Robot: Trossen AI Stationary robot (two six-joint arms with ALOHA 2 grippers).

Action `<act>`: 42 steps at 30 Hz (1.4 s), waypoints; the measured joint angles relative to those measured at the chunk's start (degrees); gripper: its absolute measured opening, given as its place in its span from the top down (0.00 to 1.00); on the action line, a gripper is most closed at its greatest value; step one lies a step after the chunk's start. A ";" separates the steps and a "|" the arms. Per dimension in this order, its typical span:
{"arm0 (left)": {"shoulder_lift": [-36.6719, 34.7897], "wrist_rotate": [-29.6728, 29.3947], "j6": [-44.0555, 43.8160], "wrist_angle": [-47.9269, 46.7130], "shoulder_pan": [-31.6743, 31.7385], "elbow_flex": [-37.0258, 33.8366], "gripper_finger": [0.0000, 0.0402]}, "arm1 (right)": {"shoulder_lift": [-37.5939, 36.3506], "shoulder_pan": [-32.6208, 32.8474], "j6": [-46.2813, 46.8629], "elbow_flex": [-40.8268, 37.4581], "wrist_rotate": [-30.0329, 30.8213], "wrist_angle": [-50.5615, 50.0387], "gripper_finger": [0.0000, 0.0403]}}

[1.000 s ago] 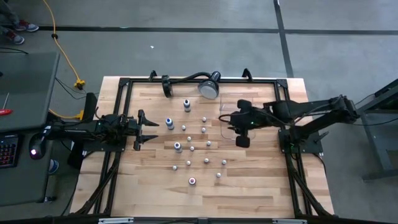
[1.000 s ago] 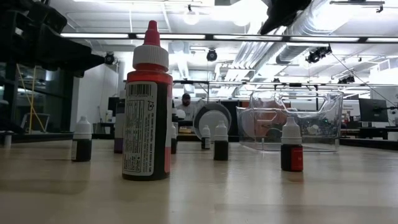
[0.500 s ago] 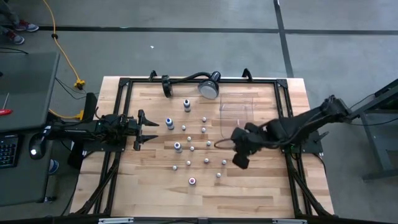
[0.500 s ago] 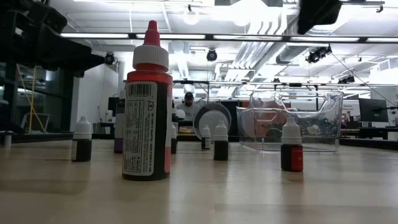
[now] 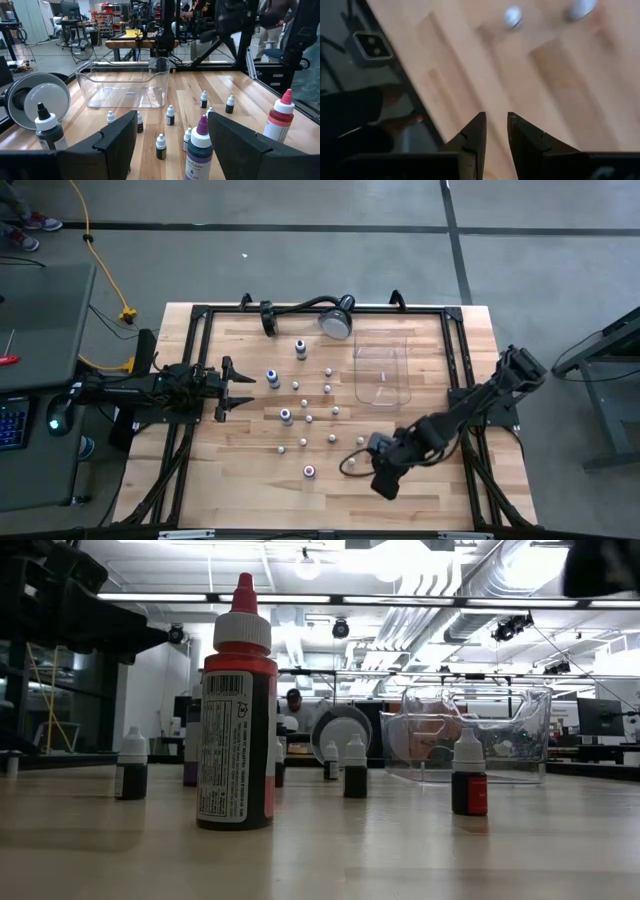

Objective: Pick & Place food coloring
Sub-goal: Put the small red food coloring bottle into the transparent bin

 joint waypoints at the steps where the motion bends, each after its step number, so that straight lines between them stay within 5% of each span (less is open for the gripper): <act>1: -0.01 0.00 -0.01 -0.01 0.01 0.01 0.41 | 0.63 0.36 0.58 0.00 -0.68 0.72 0.83; 11: 0.00 0.00 0.00 -0.01 0.00 0.00 0.41 | 8.03 -2.87 2.35 1.67 0.40 11.17 0.83; 22: -0.01 0.00 0.00 -0.02 0.01 0.00 0.41 | 15.76 -7.74 -28.37 14.87 2.89 -4.39 0.83; 28: -0.02 0.00 0.00 -0.01 0.00 0.01 0.41 | 15.84 -8.43 -39.32 15.50 5.39 -6.69 0.81; 42: 0.00 0.00 0.00 -0.01 0.01 0.00 0.41 | 15.86 -8.47 -44.08 11.54 4.99 -3.87 0.46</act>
